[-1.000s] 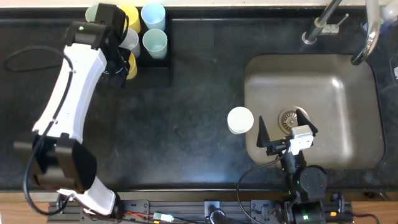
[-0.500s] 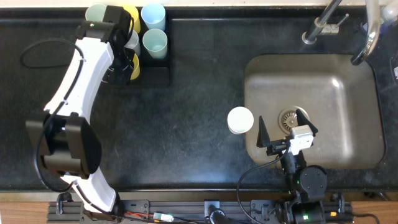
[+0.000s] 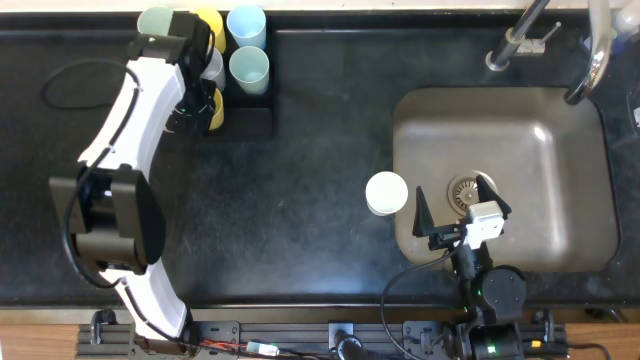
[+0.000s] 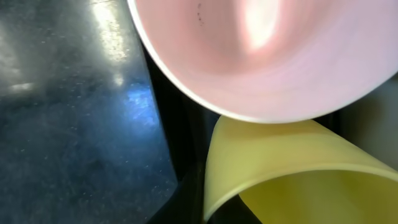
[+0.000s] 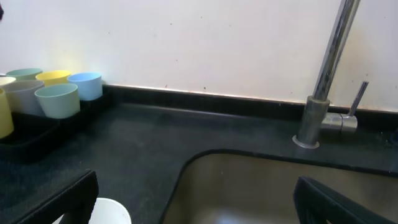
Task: Store Cups
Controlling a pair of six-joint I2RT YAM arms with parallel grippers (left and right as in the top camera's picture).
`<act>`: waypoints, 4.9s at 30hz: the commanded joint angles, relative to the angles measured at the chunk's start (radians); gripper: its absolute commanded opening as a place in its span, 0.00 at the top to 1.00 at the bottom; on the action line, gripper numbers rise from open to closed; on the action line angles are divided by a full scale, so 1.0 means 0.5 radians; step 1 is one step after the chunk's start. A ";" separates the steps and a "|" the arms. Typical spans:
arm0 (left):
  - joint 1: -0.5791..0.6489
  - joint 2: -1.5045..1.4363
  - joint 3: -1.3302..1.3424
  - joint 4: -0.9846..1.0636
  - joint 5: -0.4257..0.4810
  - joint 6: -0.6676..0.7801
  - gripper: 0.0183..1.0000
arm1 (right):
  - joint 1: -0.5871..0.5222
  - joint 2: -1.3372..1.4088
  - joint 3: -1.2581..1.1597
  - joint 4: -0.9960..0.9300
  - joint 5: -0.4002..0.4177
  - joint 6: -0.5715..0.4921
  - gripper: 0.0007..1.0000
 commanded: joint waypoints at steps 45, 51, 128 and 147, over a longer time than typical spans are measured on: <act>0.140 -3.259 -2.464 2.733 0.230 2.823 0.00 | -0.003 -0.013 -0.027 0.011 0.008 0.007 0.00; 0.140 -3.824 -2.947 2.867 0.374 2.824 0.00 | -0.003 -0.013 -0.027 0.011 0.008 0.007 0.00; 0.114 -4.023 -3.357 2.187 0.446 2.824 0.00 | -0.003 1.348 1.686 -1.250 -0.356 0.113 0.00; 0.114 -4.023 -3.357 2.186 0.446 2.824 0.00 | 0.101 3.296 2.773 -2.868 -0.269 0.046 0.00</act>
